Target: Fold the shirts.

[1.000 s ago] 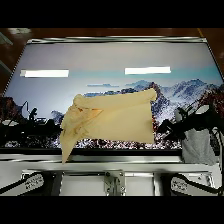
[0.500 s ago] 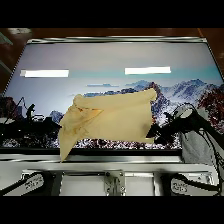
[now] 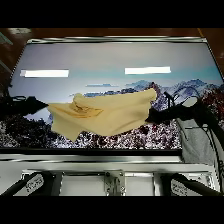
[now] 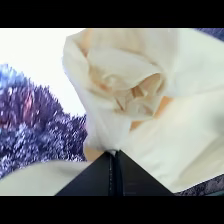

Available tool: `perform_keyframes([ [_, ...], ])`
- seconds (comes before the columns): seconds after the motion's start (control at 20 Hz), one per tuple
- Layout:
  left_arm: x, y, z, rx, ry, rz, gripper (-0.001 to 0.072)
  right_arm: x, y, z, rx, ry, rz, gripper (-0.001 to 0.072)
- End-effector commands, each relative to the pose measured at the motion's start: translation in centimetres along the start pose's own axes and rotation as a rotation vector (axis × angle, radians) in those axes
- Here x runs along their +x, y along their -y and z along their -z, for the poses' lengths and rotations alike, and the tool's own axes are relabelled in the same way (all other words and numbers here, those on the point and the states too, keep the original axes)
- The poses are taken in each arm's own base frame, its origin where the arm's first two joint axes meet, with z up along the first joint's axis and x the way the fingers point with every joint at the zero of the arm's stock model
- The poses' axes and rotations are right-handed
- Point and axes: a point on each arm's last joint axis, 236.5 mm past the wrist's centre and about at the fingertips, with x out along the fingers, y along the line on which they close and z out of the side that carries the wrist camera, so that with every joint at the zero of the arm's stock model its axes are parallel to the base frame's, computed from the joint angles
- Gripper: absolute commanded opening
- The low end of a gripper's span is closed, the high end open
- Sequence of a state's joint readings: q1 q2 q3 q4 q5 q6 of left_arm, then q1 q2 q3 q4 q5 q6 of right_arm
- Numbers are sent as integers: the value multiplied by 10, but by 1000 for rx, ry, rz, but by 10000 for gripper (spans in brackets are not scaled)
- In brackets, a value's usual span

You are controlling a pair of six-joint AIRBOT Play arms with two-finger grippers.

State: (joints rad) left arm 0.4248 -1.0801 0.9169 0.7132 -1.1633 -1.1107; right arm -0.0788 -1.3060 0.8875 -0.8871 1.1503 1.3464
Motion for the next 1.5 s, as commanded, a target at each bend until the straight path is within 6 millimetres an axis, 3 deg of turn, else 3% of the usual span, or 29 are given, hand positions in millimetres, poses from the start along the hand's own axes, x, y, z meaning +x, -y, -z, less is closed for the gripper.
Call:
perform_keyframes([
  [0.0,-102,96,-85,301,311,-7,30,-139,-93,-79,-366,423,-22,59],
  [0.1,-203,187,-120,525,606,-25,30,-289,-170,-99,-569,848,40,59],
  [0.2,-312,278,-118,719,924,-41,31,-424,-227,-67,-675,1215,144,59],
  [0.25,-360,316,-104,793,1066,-47,31,-474,-244,-41,-687,1346,183,59],
  [0.3,-397,344,-86,813,1174,-33,31,-514,-257,-11,-685,1455,211,59],
  [0.35,-428,367,-67,796,1264,14,30,-540,-264,15,-677,1527,226,59],
  [0.45,-457,394,-30,828,1343,53,31,-563,-268,58,-655,1596,233,59],
  [0.55,-461,393,-12,860,1348,-7,30,-559,-259,80,-640,1567,271,59],
  [0.65,-454,372,-14,806,1301,-100,31,-540,-241,84,-603,1471,317,60],
  [0.75,-440,346,-20,757,1221,-190,31,-518,-216,78,-552,1350,386,60],
  [0.95,-394,310,-25,715,1001,-247,31,-463,-163,46,-436,1048,483,59],
  [1.05,-361,281,-29,666,853,-263,30,-428,-139,29,-383,873,503,60],
  [1.2,-298,223,-42,544,624,-271,31,-371,-97,2,-288,571,527,60],
  [1.45,-161,98,-64,277,288,-234,30,-271,-42,-85,-196,271,484,60],
])
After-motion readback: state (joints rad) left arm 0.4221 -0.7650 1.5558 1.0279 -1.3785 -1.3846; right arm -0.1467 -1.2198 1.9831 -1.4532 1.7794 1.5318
